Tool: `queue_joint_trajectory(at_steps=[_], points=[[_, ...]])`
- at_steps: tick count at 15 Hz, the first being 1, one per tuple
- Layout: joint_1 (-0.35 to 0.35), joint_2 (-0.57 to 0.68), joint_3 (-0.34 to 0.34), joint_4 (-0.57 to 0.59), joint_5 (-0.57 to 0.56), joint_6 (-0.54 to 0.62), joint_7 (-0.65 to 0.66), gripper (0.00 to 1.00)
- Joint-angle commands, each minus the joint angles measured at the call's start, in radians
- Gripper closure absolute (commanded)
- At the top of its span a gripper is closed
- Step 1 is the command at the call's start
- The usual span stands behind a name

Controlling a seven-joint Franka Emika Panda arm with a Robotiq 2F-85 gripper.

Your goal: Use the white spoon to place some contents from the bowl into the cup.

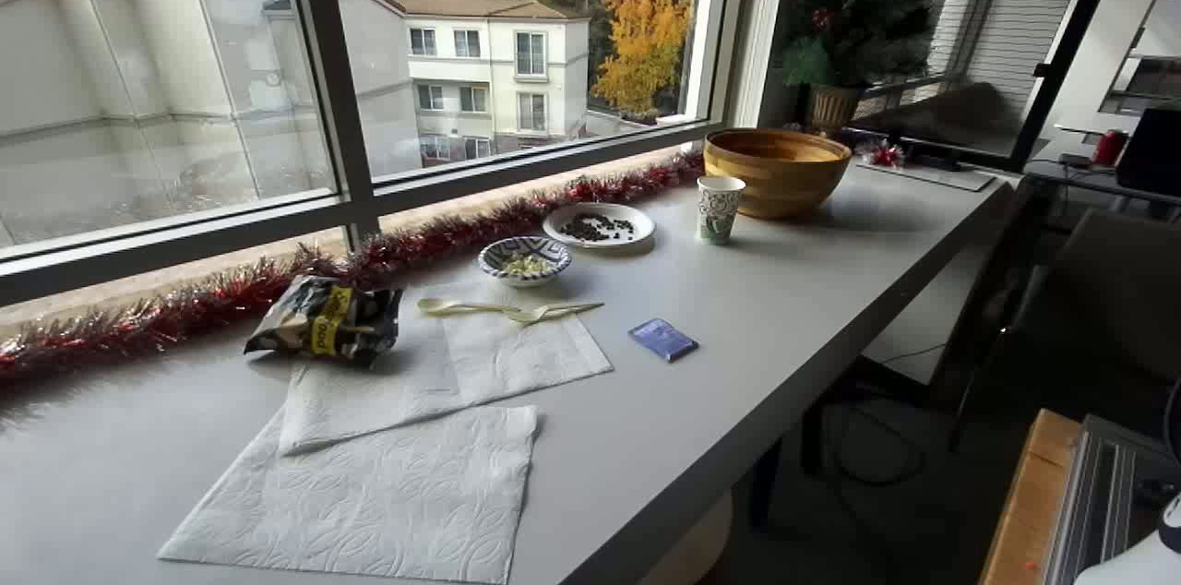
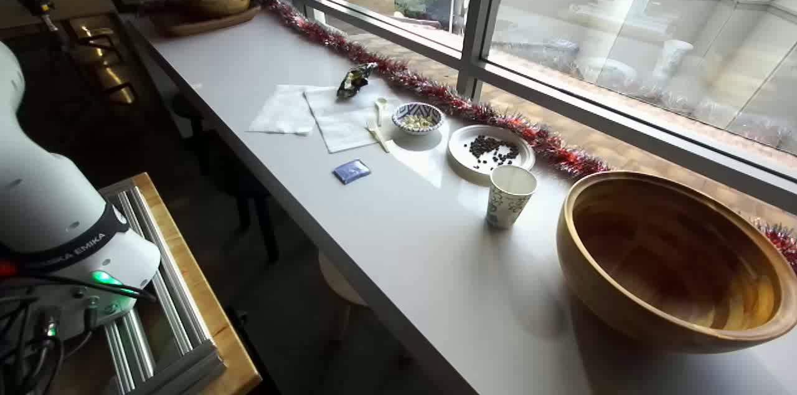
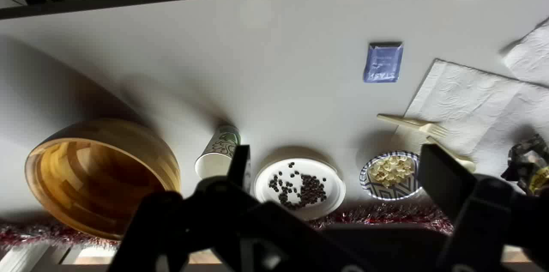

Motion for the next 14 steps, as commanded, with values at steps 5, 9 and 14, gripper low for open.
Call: queue_joint_trajectory(at_steps=[5, 9, 14], points=[[0.008, 0.0, -0.005, 0.002, -0.005, -0.003, 0.005, 0.0], [0.008, 0.0, -0.005, 0.002, -0.005, -0.003, 0.005, 0.0], [0.081, 0.007, -0.017, -0.027, 0.041, 0.019, -0.07, 0.0]])
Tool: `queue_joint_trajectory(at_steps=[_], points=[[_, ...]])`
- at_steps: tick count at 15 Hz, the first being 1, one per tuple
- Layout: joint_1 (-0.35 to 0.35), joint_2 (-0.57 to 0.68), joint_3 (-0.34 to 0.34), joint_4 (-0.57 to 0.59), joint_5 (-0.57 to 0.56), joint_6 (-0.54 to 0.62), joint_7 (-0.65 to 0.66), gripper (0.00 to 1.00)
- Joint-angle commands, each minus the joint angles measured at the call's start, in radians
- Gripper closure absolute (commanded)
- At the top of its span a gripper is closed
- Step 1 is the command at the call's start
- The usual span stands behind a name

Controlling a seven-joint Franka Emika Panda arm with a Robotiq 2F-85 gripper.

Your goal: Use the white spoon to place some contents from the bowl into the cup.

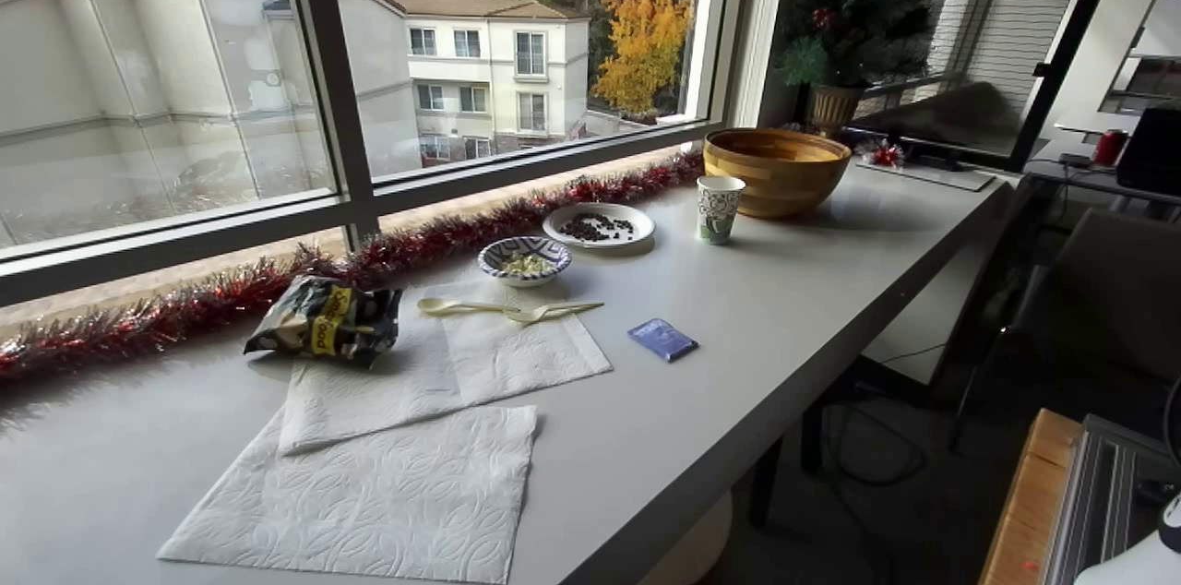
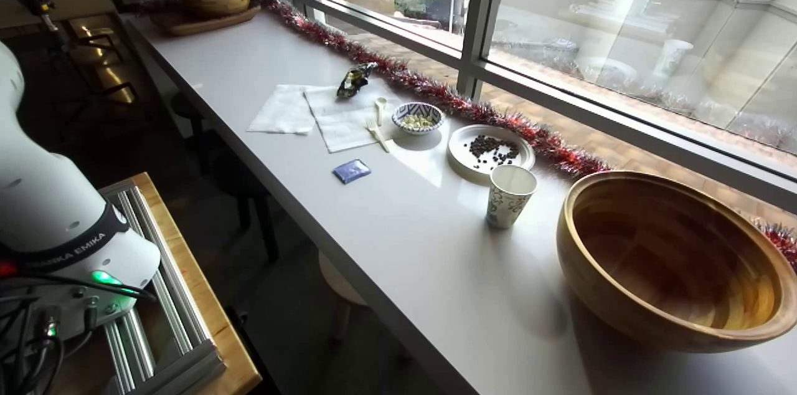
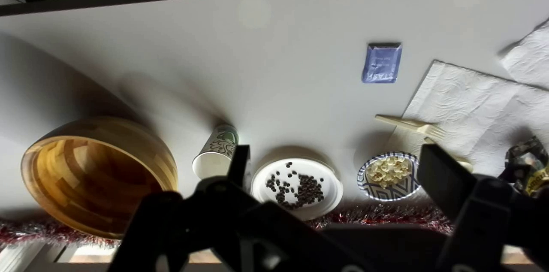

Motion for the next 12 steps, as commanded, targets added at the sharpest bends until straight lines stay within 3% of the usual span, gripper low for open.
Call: queue_joint_trajectory(at_steps=[1, 6, 11, 12], points=[[0.105, 0.014, -0.011, -0.046, 0.064, 0.037, -0.079, 0.0], [0.278, 0.196, -0.025, -0.116, 0.151, 0.355, -0.201, 0.0], [0.451, 0.452, -0.132, -0.103, 0.307, 0.646, -0.51, 0.0], [0.522, 0.492, -0.192, -0.102, 0.34, 0.695, -0.58, 0.0]])
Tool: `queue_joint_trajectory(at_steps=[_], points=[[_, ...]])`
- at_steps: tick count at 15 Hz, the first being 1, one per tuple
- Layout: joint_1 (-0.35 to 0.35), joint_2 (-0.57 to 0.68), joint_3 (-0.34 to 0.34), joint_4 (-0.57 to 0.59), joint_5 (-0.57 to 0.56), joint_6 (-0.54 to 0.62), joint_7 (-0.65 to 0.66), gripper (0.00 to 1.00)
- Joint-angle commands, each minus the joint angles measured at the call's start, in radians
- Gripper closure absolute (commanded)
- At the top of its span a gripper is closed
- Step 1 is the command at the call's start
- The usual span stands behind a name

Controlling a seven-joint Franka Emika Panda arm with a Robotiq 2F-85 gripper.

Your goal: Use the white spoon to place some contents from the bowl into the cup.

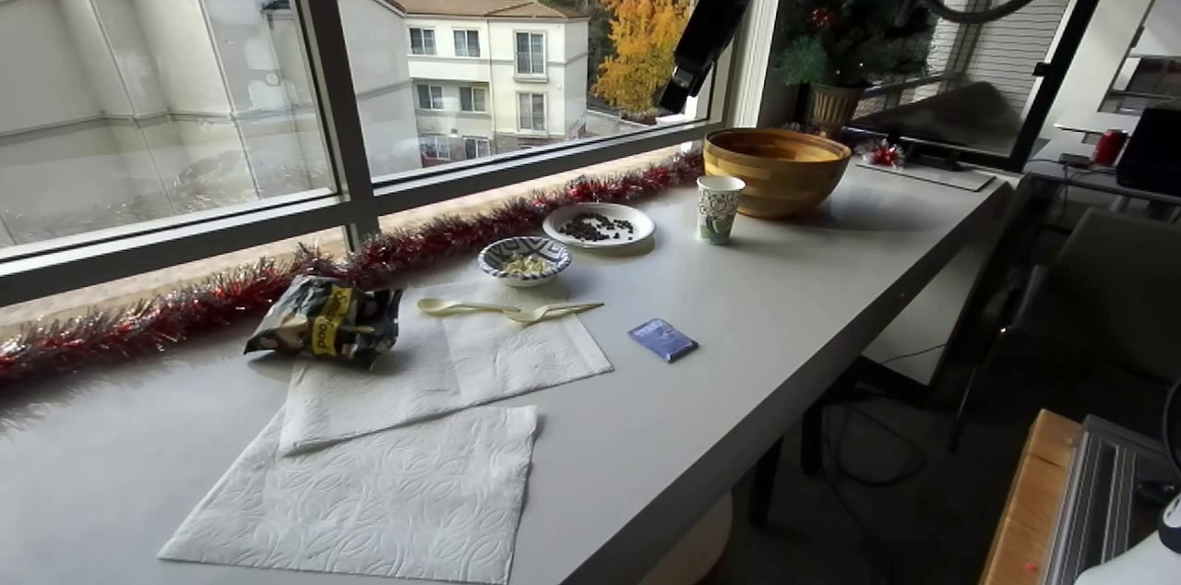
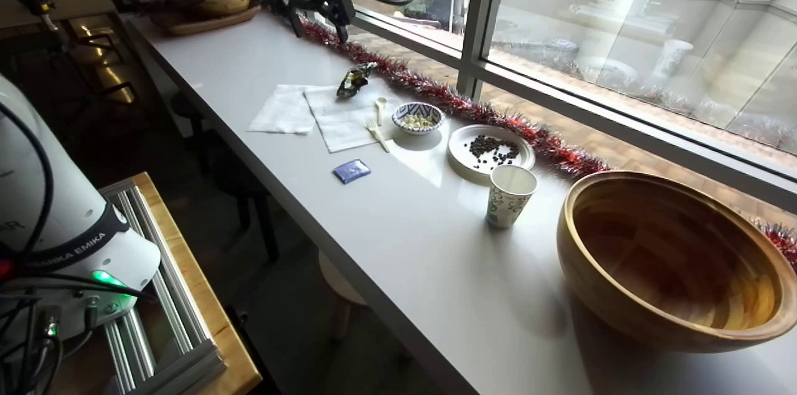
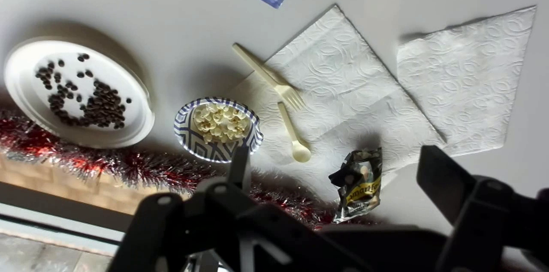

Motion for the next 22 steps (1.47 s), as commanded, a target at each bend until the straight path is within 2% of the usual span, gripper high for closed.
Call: queue_joint_trajectory(at_steps=[1, 5, 6, 8, 14, 19, 22], points=[[0.198, 0.161, -0.168, 0.033, 0.16, 0.158, -0.267, 0.0], [0.376, 0.268, -0.322, 0.053, 0.394, 0.322, -0.519, 0.0], [0.306, 0.216, -0.263, 0.018, 0.29, 0.267, -0.416, 0.0], [0.353, 0.251, -0.305, 0.032, 0.35, 0.308, -0.477, 0.0], [0.369, 0.28, -0.317, 0.046, 0.379, 0.332, -0.479, 0.0], [0.521, 0.387, -0.395, 0.077, 0.604, 0.426, -0.658, 0.0], [0.607, 0.462, -0.44, 0.125, 0.8, 0.415, -0.814, 0.0]])
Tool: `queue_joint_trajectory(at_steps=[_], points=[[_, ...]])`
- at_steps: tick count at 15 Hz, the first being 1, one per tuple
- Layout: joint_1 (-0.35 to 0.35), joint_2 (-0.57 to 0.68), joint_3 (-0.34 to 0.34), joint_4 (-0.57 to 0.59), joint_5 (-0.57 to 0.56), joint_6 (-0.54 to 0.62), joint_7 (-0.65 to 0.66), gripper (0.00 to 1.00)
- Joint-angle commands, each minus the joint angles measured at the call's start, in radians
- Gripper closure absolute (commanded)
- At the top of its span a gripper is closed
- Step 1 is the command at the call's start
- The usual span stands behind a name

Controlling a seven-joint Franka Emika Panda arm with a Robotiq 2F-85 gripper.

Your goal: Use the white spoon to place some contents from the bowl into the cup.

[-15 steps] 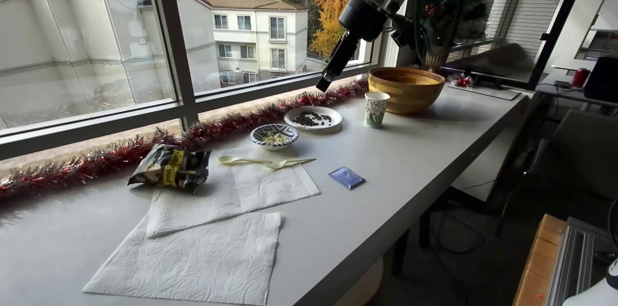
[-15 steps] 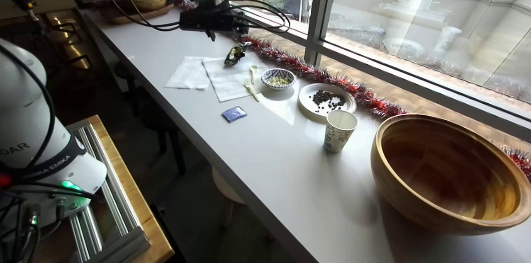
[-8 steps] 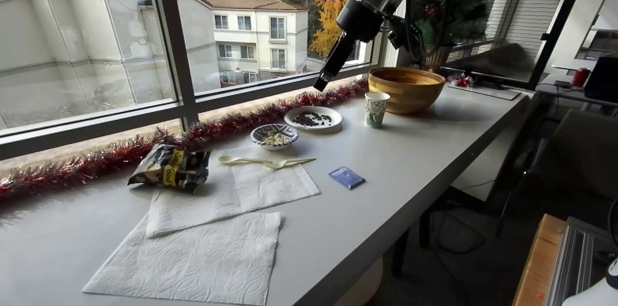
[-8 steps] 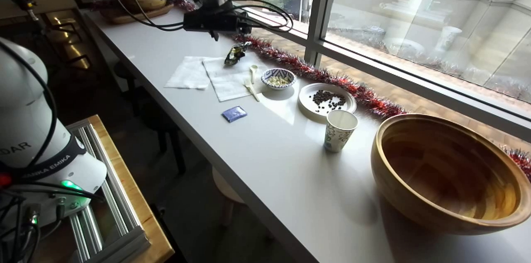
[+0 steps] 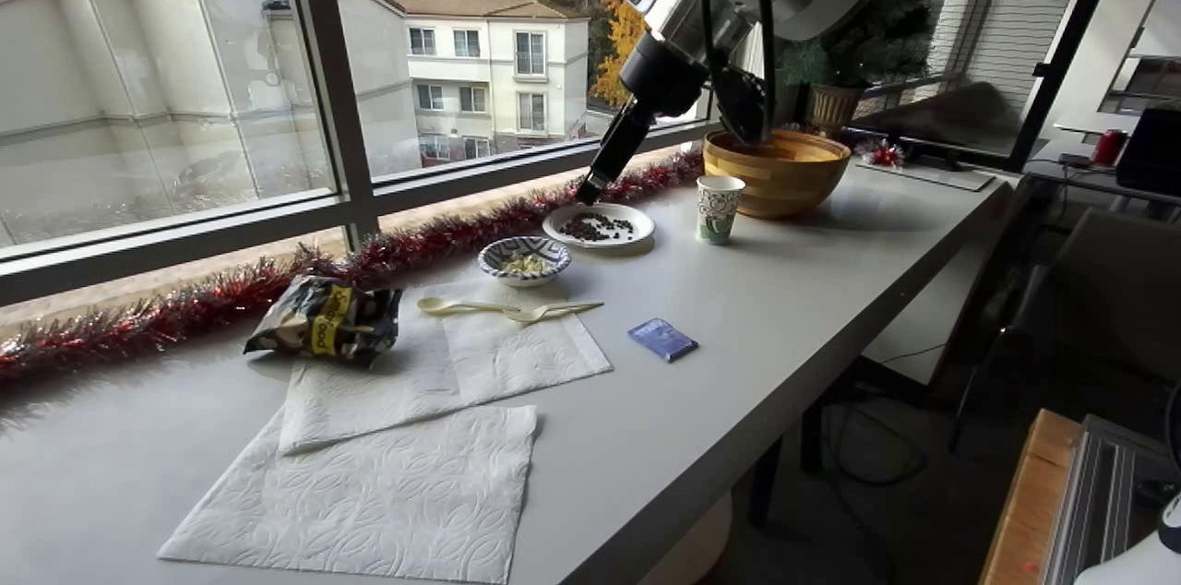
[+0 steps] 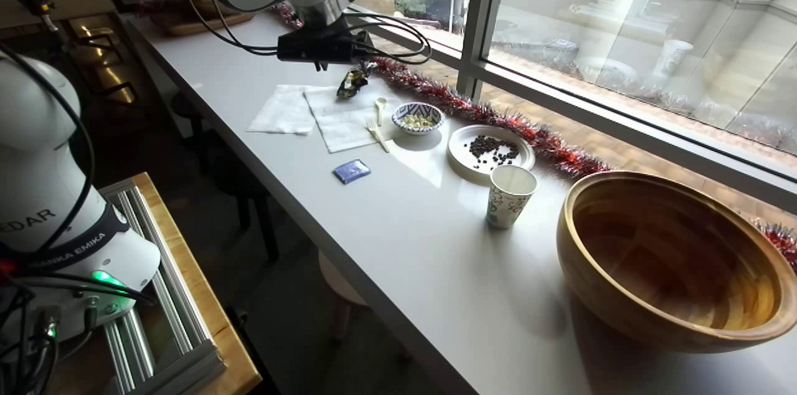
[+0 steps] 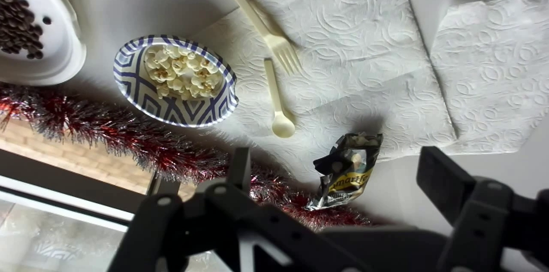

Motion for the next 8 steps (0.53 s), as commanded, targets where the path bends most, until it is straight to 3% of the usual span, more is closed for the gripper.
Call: queue_joint_trajectory(at_steps=[1, 3, 8], points=[[0.091, 0.129, -0.056, 0.094, 0.236, -0.012, -0.207, 0.0], [0.093, 0.206, -0.06, 0.155, 0.369, -0.052, -0.323, 0.0], [0.009, 0.45, 0.01, 0.308, 0.683, -0.154, -0.581, 0.0]])
